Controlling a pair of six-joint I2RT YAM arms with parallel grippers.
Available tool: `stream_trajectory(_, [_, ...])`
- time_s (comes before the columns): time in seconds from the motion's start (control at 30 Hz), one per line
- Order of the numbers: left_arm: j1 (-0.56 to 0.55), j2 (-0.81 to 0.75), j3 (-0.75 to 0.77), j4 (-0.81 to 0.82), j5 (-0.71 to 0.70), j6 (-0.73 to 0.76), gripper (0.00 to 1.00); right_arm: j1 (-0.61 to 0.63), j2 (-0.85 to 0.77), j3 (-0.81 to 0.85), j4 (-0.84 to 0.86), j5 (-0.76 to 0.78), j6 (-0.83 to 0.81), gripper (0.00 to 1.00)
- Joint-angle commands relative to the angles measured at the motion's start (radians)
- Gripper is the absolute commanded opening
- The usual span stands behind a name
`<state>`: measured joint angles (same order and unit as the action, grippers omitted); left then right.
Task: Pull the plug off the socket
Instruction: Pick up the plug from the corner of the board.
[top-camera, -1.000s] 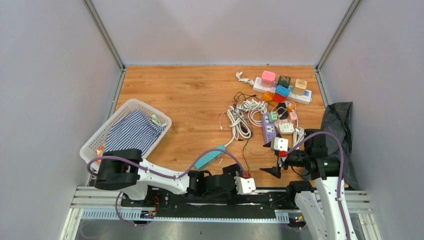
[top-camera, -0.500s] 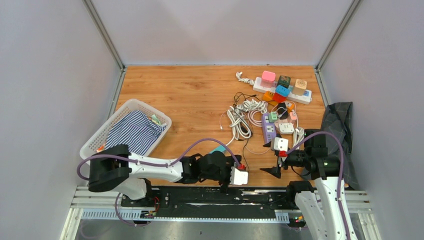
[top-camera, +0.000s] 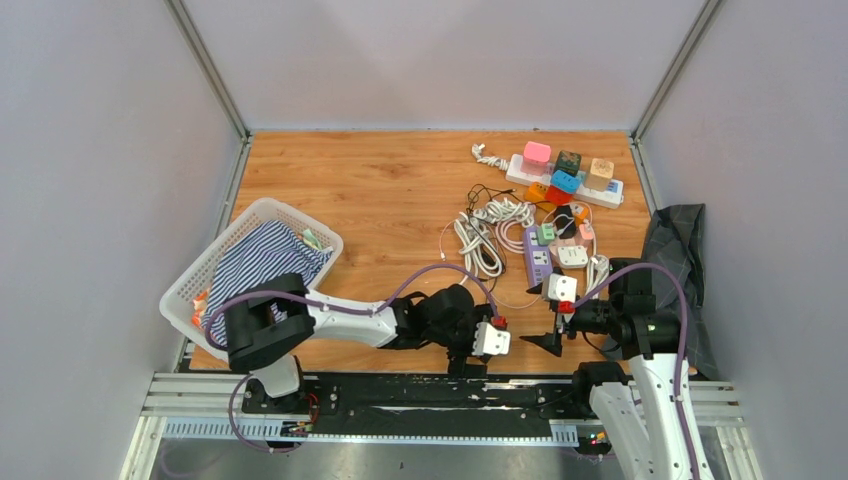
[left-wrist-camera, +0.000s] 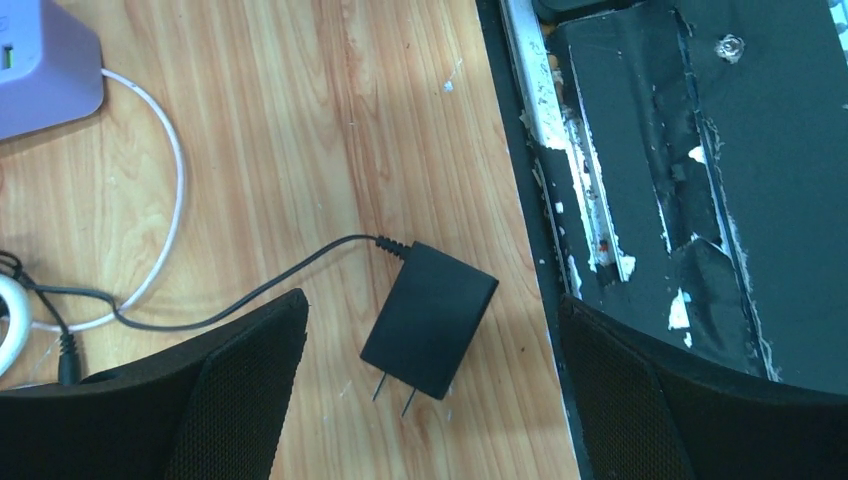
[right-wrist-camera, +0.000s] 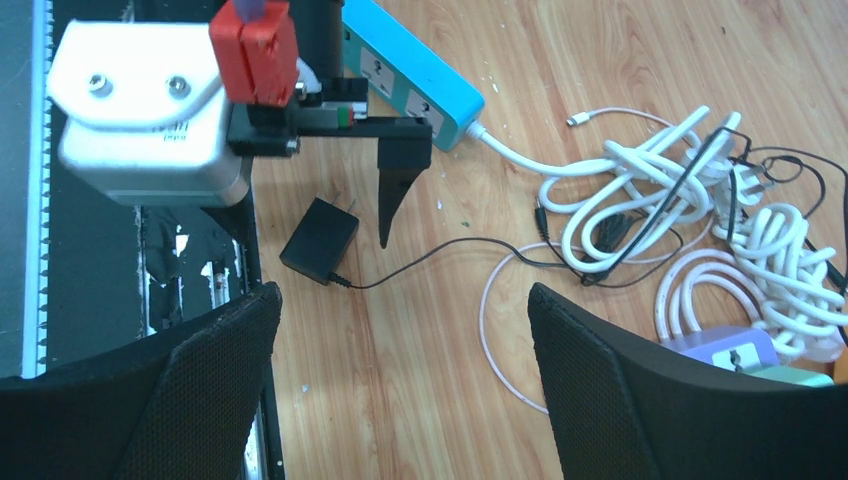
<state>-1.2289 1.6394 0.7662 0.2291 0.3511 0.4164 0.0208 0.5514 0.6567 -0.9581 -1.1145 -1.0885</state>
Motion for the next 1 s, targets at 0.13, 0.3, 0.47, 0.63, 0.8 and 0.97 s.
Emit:
stream_trajectory(0.13, [0.017,0.130,0.084,-0.072,0.045,0.009,0.88,-0.041,-0.008,-0.014,-0.024,-0.007,-0.013,0.94])
stream_trajectory(0.3, [0.040,0.202,0.153,-0.158,0.051,-0.034,0.68,-0.042,-0.010,-0.014,-0.025,-0.008,-0.014,0.94])
stream_trajectory(0.47, [0.041,0.241,0.164,-0.180,0.024,-0.050,0.52,-0.043,-0.010,-0.014,-0.025,-0.009,-0.016,0.94])
stream_trajectory(0.63, [0.042,0.241,0.155,-0.178,0.008,-0.056,0.41,-0.043,-0.010,-0.014,-0.027,-0.009,-0.016,0.94])
stream_trajectory(0.8, [0.042,0.211,0.138,-0.178,-0.001,-0.059,0.46,-0.044,-0.009,-0.014,-0.027,-0.009,-0.016,0.94])
stream_trajectory(0.97, [0.041,0.173,0.110,-0.178,-0.006,-0.040,0.60,-0.044,-0.009,-0.014,-0.027,-0.010,-0.017,0.94])
